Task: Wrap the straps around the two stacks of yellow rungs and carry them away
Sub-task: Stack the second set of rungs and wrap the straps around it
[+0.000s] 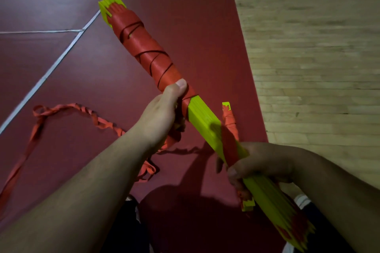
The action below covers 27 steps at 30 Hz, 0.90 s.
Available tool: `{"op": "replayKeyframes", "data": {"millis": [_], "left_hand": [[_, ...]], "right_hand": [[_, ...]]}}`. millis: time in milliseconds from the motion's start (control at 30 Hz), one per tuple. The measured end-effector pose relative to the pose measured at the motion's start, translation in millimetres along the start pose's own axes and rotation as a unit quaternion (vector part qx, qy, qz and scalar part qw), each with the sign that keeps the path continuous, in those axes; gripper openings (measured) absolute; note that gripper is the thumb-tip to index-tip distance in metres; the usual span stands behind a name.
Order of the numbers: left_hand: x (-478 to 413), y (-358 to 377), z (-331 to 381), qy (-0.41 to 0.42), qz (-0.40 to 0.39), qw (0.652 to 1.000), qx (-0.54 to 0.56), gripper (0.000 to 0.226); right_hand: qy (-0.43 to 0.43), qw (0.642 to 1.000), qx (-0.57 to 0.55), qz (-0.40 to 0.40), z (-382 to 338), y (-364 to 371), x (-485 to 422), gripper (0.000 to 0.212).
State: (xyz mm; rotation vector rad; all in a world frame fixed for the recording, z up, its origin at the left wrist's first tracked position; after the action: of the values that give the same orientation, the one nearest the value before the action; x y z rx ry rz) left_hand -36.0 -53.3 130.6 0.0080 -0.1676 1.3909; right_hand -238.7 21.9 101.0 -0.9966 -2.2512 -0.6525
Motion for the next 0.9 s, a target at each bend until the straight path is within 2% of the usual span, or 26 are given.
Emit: {"op": "replayKeyframes", "data": {"millis": [100,200,300,433,600,800,900], "left_hand": [[-1,-3,2,0.014,-0.003,1.000,0.006,0.070],[-2,-9,6,0.027,-0.016,0.997,-0.077,0.087],[-1,-12,11,0.054,-0.025,0.983,-0.172,0.080],[-2,-10,9,0.050,-0.016,0.978,-0.202,0.079],[-4,-8,6,0.022,-0.030,0.978,-0.205,0.077],[-6,-10,1,-0.018,-0.038,0.990,-0.133,0.055],[-3,-6,5,-0.041,-0.031,0.996,-0.079,0.042]], "right_hand": [[-0.028,1.000,-0.010,0.009,0,-2,-2,0.049],[-0.062,0.990,0.045,0.115,-1,-7,-8,0.035],[-0.079,0.961,0.131,0.231,-3,-13,-11,0.034],[-0.091,0.909,0.231,0.335,-3,-13,-11,0.044],[-0.093,0.846,0.282,0.443,-4,-12,-9,0.027],[-0.066,0.763,0.372,0.525,-6,-10,-6,0.040],[-0.078,0.748,0.374,0.543,-6,-9,-7,0.046]]}}
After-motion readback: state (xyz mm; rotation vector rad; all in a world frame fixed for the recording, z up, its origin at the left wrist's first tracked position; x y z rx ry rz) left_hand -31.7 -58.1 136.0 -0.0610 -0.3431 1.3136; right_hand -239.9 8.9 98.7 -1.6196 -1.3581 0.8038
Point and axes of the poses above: each hand's wrist, its own x-axis away from the middle knuckle, its own y-axis out of the palm, z = x × y, the point moved 2 cm from there along -x, towards the middle knuckle, and after that the axes turned 7 degrees about y, right-handed, at the moved point
